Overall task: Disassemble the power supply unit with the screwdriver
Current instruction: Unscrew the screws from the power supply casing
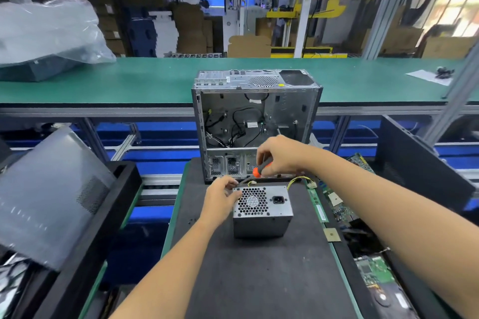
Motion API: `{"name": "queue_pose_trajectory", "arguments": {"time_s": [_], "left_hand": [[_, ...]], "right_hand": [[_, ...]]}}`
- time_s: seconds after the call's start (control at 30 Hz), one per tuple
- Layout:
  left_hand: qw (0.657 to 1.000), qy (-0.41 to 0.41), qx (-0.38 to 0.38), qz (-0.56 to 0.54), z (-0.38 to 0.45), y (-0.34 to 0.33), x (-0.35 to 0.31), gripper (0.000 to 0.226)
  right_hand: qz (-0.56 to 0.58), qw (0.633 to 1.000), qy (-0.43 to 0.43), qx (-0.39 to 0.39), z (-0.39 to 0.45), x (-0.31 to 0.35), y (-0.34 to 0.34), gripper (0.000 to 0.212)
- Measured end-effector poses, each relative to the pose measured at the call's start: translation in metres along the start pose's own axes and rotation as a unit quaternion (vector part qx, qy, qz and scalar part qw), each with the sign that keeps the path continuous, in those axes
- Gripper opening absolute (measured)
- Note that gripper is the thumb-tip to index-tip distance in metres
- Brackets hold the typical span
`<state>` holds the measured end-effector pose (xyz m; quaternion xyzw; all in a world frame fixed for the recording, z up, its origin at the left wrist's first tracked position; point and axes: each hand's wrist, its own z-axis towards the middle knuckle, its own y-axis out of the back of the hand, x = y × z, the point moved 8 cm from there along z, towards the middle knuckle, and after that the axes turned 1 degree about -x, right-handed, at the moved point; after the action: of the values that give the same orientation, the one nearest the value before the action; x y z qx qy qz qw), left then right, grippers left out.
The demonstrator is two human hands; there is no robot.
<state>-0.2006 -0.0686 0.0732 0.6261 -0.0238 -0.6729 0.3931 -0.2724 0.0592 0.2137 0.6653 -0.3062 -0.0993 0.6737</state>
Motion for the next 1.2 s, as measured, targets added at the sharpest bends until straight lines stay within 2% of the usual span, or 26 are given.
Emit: {"name": "queue_pose_trajectory", "arguments": {"time_s": [0.1, 0.2, 0.3, 0.43, 0.63, 0.83, 0.97, 1.2], "left_hand": [[1.000, 0.007, 0.002, -0.006, 0.000, 0.002, 0.002, 0.015], [1.000, 0.012, 0.005, -0.008, 0.001, 0.002, 0.002, 0.021], [1.000, 0.014, 0.007, -0.004, 0.003, 0.004, 0.001, 0.023], [1.000, 0.011, 0.015, 0.003, 0.005, 0.002, -0.001, 0.012], [1.000, 0.019, 0.022, 0.002, 0.009, 0.001, 0.000, 0.020], [0.998, 0.044, 0.021, -0.028, 0.010, 0.001, 0.007, 0.012], [0.997, 0.060, 0.016, -0.042, 0.010, 0.002, 0.010, 0.015], [0.997, 0.062, 0.026, -0.037, 0.012, 0.002, 0.009, 0.018]], "right_hand": [[0.007, 0.998, 0.004, -0.057, 0.004, 0.009, 0.013, 0.028], [0.024, 0.996, 0.000, -0.083, 0.007, 0.014, 0.020, 0.018], [0.015, 0.997, -0.002, -0.080, 0.010, 0.018, 0.024, 0.014], [-0.011, 0.997, -0.010, -0.072, 0.016, 0.021, 0.025, 0.014], [-0.019, 0.998, -0.015, -0.063, 0.025, 0.022, 0.024, 0.017], [-0.005, 0.998, -0.014, -0.061, 0.031, 0.026, 0.026, 0.016], [0.001, 0.997, -0.027, -0.072, 0.036, 0.031, 0.029, 0.021], [0.008, 0.998, -0.046, -0.030, 0.044, 0.029, 0.024, 0.023]]}}
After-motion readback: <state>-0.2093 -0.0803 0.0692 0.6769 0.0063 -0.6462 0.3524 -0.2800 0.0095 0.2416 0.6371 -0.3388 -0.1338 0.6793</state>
